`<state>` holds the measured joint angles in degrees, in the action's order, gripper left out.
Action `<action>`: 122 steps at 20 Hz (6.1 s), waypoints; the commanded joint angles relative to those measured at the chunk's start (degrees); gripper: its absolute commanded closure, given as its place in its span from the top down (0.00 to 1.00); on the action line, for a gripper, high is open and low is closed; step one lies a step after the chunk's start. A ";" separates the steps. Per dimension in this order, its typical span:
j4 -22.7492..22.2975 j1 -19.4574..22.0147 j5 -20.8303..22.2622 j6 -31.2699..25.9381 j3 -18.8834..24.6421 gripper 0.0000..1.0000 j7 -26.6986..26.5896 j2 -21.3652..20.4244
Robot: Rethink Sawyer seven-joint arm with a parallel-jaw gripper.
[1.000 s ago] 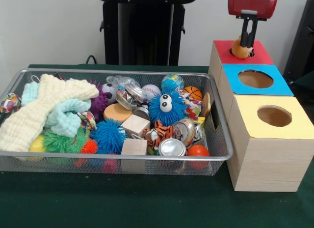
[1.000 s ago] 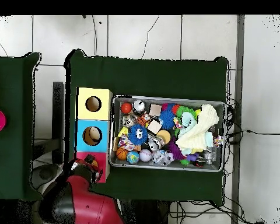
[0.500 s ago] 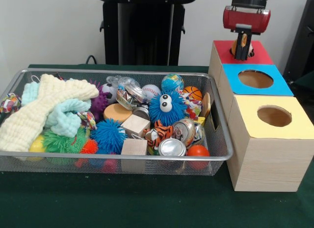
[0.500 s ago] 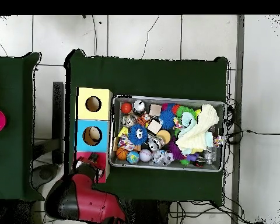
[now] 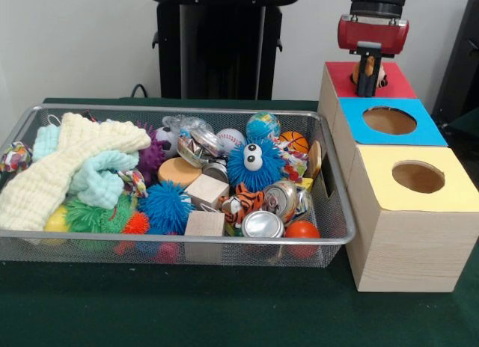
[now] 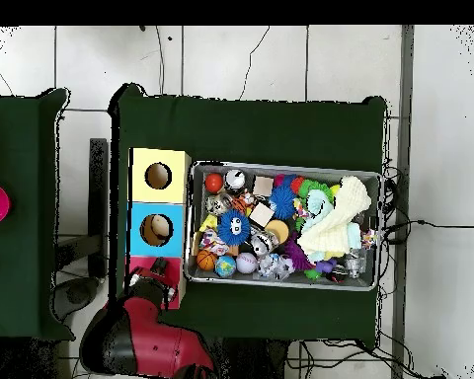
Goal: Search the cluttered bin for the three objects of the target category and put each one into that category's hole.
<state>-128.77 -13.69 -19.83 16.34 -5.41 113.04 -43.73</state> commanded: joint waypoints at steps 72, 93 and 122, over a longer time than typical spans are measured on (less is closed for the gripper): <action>-3.52 -1.79 -5.43 -20.97 -1.55 0.00 11.86 -14.83; -10.18 8.52 2.75 -4.99 8.92 0.00 14.99 -8.48; -13.86 6.07 3.04 2.90 9.05 0.00 17.80 -6.29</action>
<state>-144.87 -10.53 -18.45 13.26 -1.21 114.12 -55.04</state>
